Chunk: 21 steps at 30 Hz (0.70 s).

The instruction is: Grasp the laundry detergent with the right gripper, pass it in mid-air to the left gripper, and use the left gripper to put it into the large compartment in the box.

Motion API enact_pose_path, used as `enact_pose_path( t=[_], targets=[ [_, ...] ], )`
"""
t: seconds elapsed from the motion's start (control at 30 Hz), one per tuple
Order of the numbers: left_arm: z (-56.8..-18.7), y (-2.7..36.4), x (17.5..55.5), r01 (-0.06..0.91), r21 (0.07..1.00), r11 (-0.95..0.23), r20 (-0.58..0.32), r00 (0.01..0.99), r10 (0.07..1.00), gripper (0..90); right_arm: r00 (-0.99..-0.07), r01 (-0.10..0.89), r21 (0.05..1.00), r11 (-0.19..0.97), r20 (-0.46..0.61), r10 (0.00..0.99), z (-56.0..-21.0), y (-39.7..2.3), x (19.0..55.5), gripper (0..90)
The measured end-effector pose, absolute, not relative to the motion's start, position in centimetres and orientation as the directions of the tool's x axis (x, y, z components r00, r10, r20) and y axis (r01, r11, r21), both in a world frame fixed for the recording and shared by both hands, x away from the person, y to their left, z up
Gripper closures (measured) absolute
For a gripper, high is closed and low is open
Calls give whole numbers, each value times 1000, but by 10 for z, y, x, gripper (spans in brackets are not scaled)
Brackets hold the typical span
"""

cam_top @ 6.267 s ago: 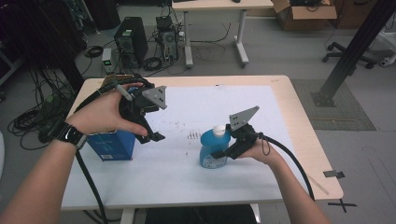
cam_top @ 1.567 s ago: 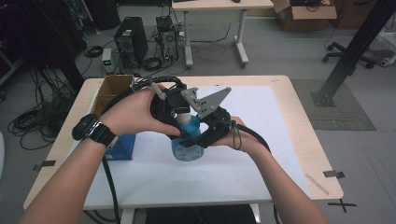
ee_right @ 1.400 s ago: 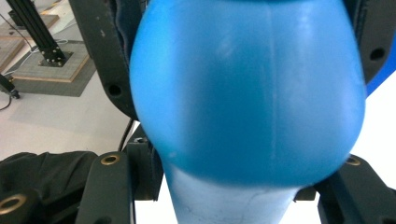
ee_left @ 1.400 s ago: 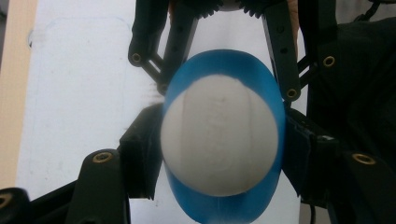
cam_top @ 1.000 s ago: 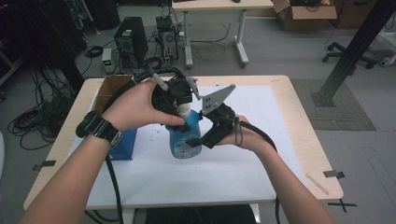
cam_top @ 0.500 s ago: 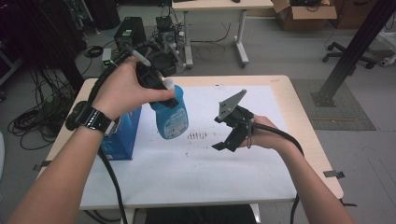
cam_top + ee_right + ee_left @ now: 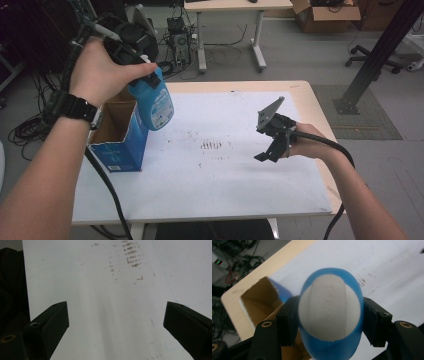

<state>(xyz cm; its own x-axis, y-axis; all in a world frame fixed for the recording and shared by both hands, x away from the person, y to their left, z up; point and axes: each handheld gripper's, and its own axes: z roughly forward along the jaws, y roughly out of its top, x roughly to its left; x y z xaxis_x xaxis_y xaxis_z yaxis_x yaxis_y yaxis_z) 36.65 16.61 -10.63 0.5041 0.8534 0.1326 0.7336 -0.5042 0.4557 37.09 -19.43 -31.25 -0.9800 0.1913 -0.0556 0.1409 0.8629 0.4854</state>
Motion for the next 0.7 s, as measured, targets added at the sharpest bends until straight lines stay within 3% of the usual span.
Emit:
enact_pose_path(
  t=[0.4,0.7],
  targets=[
    [-91,227,369,855,471,-219,115,186,976,385,-969,193,449,873,-52,241,-310,-228,369,67],
    [-102,252,370,873,468,-136,105,97,990,385,-966,210,426,880,-50,254,-308,-243,370,67]
  ],
)
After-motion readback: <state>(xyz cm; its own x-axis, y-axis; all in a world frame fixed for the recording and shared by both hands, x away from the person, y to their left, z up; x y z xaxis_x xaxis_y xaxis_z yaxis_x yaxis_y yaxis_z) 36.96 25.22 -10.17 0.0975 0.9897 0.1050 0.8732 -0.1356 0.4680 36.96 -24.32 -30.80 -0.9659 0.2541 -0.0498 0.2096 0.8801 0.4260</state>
